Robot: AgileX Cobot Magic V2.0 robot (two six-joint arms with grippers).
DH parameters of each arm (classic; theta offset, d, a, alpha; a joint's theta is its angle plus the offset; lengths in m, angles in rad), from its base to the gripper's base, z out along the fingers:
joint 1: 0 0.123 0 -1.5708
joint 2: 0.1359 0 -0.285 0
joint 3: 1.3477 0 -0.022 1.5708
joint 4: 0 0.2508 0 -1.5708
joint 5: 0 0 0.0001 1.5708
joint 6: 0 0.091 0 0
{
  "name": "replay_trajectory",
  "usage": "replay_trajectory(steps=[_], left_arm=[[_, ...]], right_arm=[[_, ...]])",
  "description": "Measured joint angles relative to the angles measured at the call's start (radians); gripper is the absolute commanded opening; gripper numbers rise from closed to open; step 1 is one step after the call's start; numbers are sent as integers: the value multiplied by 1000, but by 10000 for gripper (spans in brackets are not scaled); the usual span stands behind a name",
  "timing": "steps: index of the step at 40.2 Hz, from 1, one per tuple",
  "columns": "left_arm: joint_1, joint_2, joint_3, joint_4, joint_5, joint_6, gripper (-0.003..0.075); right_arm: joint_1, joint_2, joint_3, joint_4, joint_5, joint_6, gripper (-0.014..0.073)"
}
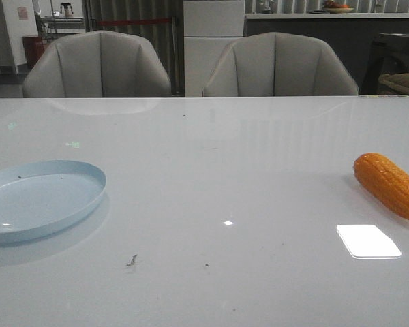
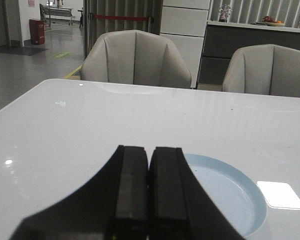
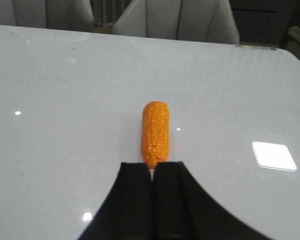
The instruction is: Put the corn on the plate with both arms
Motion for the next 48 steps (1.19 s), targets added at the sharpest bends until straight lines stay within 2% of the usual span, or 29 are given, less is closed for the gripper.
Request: replay_trajectory(steps=[37,43,48], left_arm=[[0,0,0,0,-6,0,90],[0,0,0,-2,-61,0,90],[0,0,-4,-2,-169,0,90]], right_arm=[[0,0,0,0,-4,0,66],[0,0,0,0,-50,0,66],[0,0,0,0,-157,0,66]])
